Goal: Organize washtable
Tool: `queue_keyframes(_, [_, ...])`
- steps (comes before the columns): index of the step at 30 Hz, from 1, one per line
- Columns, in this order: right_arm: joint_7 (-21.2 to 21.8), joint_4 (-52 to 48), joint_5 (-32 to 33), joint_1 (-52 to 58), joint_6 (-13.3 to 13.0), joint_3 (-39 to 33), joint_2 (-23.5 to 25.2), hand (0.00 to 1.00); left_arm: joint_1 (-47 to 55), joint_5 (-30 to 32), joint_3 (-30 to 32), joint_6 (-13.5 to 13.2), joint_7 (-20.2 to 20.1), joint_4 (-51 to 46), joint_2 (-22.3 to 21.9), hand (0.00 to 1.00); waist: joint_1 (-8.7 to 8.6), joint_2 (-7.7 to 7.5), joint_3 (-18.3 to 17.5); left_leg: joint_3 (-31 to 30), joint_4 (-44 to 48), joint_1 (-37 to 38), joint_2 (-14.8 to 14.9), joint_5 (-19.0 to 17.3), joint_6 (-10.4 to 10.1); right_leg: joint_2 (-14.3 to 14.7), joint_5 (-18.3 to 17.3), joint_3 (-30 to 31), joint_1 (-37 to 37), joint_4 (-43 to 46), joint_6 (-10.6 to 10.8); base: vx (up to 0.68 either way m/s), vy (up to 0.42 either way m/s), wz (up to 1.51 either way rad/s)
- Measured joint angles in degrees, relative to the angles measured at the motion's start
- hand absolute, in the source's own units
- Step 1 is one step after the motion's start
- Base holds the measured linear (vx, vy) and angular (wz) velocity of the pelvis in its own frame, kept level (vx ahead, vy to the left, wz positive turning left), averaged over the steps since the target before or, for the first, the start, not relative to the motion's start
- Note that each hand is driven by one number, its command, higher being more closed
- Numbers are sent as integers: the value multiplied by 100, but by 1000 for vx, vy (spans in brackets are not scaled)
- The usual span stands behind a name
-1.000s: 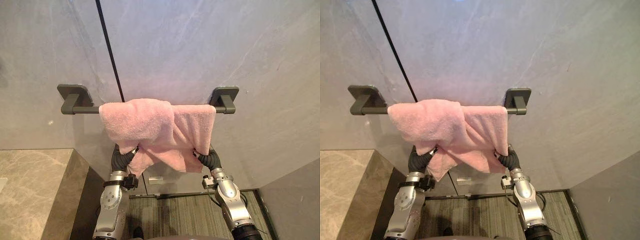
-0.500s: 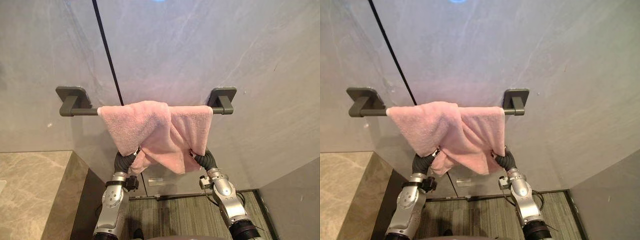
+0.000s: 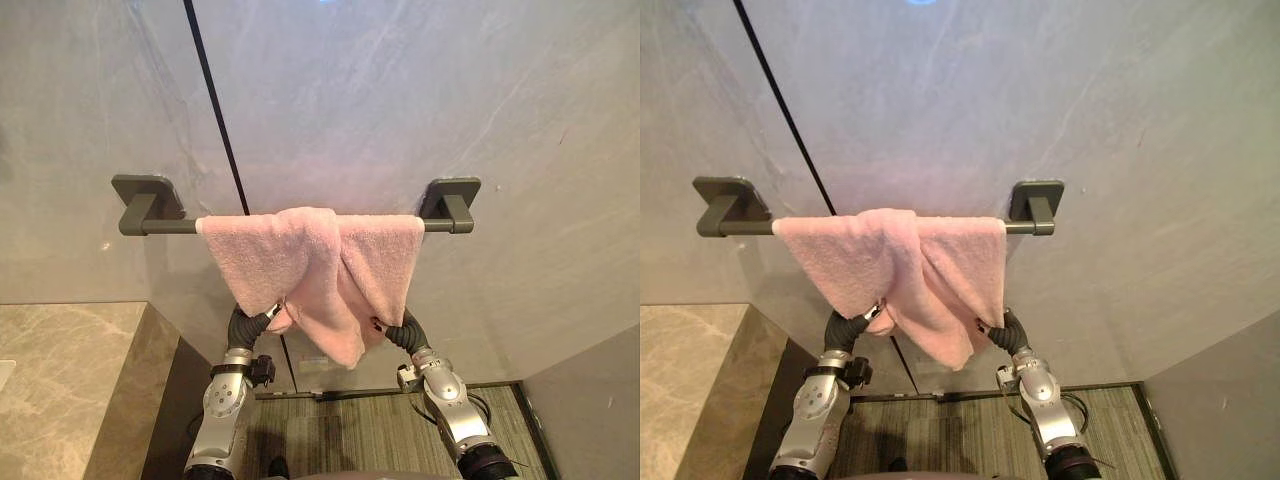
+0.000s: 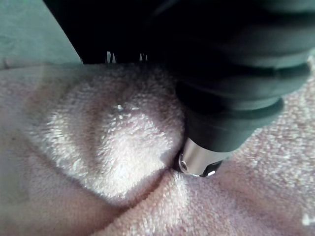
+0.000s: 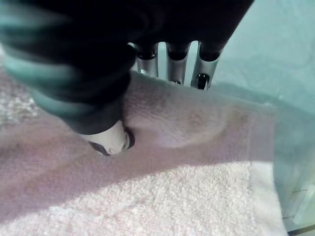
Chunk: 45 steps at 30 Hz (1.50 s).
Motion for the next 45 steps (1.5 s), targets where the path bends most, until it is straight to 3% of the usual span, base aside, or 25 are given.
queue_keyframes(9, [-135,250,-98,345,259,-170,-6,0,477,-4,25,410,167,397,36,0,-2,1,4,1,1,-32,1,-4,-2,2,2,-6,0,-7,-1,0,0,0])
queue_keyframes(22, [-269,-118,242,888,262,-759,27,0,738,-555,278,438,162,368,31,0,-14,61,42,34,3,21,14,-4,-2,7,3,29,3,24,-3,0,0,0])
queue_keyframes(27, [-391,-417,520,1175,262,-1525,114,0,923,-724,855,472,161,308,5,0,-17,100,64,62,15,69,24,-4,-2,10,3,54,8,51,-4,0,0,-2])
queue_keyframes(36, [-805,-1692,763,1498,257,-3265,115,0,1111,-910,2489,374,431,-1263,-281,0,-25,155,81,67,5,113,16,-3,-1,-7,1,66,15,107,-2,-15,0,0])
queue_keyframes(41, [-919,-2903,753,1438,214,-3602,117,0,1111,-901,2689,181,548,-2539,-349,0,-73,174,70,68,34,175,4,-3,-1,-21,1,60,94,109,-2,0,0,0])
queue_keyframes(45, [-1040,-4040,757,1203,-73,-3662,114,0,1109,-904,2704,-114,565,-3645,-360,0,-131,208,47,66,34,216,-8,-6,4,-31,1,58,118,117,0,-17,1,0])
